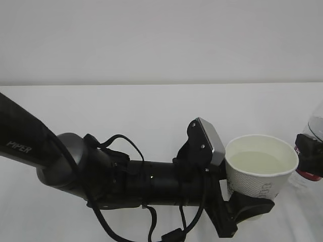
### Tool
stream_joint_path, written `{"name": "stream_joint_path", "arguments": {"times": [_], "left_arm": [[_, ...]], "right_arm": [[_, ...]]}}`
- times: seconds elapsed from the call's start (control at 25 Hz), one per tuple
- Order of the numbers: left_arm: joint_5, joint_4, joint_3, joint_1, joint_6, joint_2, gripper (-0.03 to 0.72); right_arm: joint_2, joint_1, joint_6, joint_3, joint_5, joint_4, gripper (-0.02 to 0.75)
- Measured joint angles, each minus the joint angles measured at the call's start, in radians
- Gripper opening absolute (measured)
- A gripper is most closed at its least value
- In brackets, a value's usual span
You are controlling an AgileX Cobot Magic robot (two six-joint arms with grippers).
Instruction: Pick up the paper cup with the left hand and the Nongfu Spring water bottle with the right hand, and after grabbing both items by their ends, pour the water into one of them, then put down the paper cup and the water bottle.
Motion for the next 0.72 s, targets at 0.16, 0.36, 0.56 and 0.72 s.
{"name": "stream_joint_path", "arguments": {"times": [0.16, 0.36, 0.56, 0.72], "left_arm": [[0.000, 0.000, 0.000, 0.000, 0.000, 0.000, 0.529], [0.000, 0.000, 0.000, 0.000, 0.000, 0.000, 0.529], [0.000, -0.002, 0.000, 0.000, 0.000, 0.000, 0.529], [0.000, -0.002, 0.000, 0.000, 0.000, 0.000, 0.529]], "right_arm": [[0.000, 0.000, 0.004, 0.025, 0.000, 0.000, 0.413], [0.000, 0.000, 0.004, 0.035, -0.002, 0.000, 0.413], [0.000, 0.000, 0.004, 0.035, -0.002, 0.000, 0.438], [0.000, 0.000, 0.005, 0.035, -0.002, 0.000, 0.497]]}}
